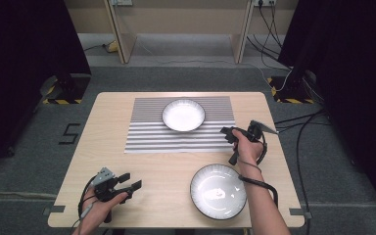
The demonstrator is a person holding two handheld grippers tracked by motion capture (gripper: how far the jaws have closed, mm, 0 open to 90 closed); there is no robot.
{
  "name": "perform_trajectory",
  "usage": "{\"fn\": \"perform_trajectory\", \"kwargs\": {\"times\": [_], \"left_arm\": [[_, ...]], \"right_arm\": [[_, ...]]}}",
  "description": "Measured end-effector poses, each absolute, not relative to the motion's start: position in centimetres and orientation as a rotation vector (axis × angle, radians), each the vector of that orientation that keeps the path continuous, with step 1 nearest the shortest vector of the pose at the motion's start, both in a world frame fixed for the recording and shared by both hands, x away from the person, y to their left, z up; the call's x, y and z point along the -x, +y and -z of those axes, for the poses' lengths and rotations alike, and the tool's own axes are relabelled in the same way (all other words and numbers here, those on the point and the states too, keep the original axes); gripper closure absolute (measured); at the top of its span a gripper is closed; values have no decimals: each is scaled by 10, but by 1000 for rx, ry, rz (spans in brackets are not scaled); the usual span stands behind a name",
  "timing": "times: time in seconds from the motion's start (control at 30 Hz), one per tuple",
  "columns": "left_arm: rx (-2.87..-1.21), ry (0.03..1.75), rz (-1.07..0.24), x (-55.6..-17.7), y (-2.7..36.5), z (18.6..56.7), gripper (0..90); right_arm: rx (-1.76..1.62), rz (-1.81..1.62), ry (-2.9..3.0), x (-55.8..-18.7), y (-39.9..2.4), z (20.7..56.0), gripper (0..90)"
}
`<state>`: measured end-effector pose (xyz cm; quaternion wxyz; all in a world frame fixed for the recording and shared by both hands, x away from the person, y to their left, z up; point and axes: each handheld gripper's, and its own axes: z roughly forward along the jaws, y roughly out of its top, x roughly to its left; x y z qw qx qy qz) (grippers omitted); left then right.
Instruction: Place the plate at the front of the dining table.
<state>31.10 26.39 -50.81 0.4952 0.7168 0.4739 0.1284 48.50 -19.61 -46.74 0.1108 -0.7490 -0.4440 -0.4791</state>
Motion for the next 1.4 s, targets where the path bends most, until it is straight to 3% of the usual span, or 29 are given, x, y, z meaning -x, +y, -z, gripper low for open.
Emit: {"fn": "perform_trajectory", "kwargs": {"times": [1.4], "left_arm": [[-1739,1150,-311,-309,263,509,347]], "right_arm": [[2206,1425,-1297,-435,-229,474,531]]}}
